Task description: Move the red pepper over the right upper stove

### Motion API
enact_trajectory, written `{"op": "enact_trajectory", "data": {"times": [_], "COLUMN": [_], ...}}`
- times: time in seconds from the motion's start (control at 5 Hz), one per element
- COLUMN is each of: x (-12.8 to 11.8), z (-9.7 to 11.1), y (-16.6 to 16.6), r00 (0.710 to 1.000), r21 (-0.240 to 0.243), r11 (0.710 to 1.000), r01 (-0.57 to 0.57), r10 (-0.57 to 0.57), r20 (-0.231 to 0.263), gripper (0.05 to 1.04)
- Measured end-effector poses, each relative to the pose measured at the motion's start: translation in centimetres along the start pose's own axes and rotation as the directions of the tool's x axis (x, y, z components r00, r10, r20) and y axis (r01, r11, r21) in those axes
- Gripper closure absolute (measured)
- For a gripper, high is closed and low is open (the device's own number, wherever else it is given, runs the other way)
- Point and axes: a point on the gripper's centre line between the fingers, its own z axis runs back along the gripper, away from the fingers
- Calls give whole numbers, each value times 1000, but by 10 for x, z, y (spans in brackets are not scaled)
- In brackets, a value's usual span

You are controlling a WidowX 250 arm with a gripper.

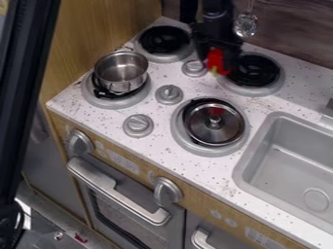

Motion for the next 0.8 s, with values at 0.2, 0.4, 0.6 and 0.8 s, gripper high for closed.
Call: {"op": "enact_trajectory", "data": {"times": [0.2,0.4,0.6,0.8], "x": [8,16,25,34], "z": [0,-9,-28,-36], "y": [-21,-35,-50,-47], "r00": [999,998,997,998], "r21": [-24,-46,-65,-56], "r11": [999,997,995,997], "r01": [38,56,76,57], "r10": [-38,-54,-74,-55], "r20": [28,40,33,39], "gripper": [268,268,268,268]}}
